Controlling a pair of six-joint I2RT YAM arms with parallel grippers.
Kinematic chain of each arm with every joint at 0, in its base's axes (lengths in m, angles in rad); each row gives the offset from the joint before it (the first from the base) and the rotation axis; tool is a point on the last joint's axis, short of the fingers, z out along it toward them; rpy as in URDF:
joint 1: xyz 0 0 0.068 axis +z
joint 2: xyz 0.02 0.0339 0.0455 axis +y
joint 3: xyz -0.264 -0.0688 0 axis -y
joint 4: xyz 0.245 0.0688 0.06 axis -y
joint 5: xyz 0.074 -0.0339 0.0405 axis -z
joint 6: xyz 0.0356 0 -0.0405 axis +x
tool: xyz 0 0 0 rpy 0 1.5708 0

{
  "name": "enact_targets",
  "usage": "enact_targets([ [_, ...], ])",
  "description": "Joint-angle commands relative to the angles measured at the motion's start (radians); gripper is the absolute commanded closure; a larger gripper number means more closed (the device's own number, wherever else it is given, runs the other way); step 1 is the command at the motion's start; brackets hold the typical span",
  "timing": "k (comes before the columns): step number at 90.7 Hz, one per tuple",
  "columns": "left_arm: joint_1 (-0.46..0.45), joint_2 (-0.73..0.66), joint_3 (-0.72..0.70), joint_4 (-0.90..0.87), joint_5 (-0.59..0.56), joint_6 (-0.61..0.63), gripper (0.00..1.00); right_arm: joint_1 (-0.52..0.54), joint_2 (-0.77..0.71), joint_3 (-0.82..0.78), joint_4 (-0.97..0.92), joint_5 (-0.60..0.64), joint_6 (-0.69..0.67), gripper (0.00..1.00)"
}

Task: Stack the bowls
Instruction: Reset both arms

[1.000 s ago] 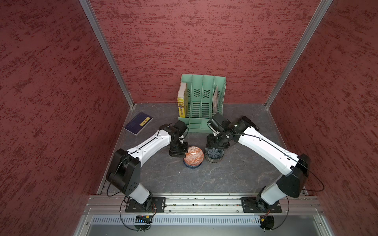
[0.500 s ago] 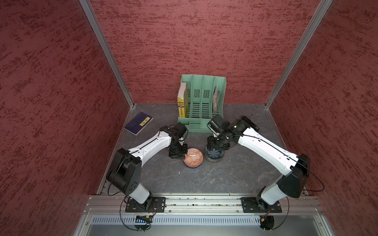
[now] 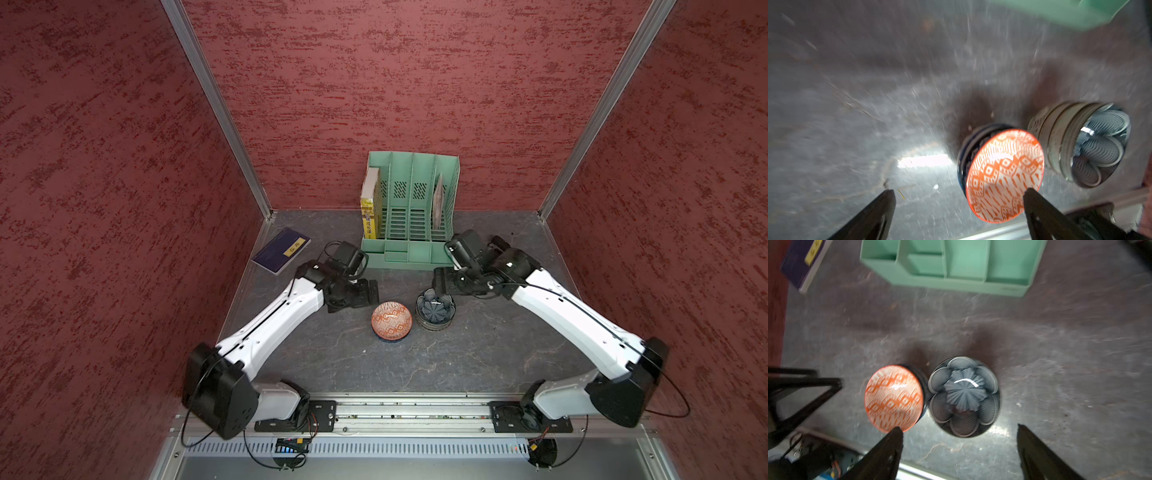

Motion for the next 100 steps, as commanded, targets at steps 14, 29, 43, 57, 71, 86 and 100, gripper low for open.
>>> enact_targets([
  [14,0.302,-0.212,-0.408,0.625,-0.285,0.169,0.0,-0.267,-0.391,-0.524,0.628,0.485,-0.273,0.02],
  [29,0.441,-0.106,-0.514,0.867,-0.198,0.246,0.0,-0.319,-0.463,-0.912,1.051,0.536,-0.484,0.02],
  [43,0.517,-0.037,-0.639,1.213,-0.111,0.323,0.0,-0.477,-0.317,-1.081,1.38,0.418,-0.489,0.02],
  [57,0.553,0.093,-0.686,1.481,-0.062,0.382,0.0,-0.522,-0.079,-1.124,1.84,0.309,-0.548,0.02],
  [71,0.557,0.219,-0.735,1.755,-0.016,0.433,0.0,-0.535,0.007,-1.007,1.741,0.326,-0.562,0.02],
  [86,0.486,0.312,-0.703,1.776,-0.011,0.507,0.0,-0.557,-0.013,-1.063,1.836,0.26,-0.603,0.02],
  [100,0.495,0.315,-0.701,1.777,-0.003,0.501,0.0,-0.569,-0.004,-1.031,1.785,0.237,-0.597,0.02],
])
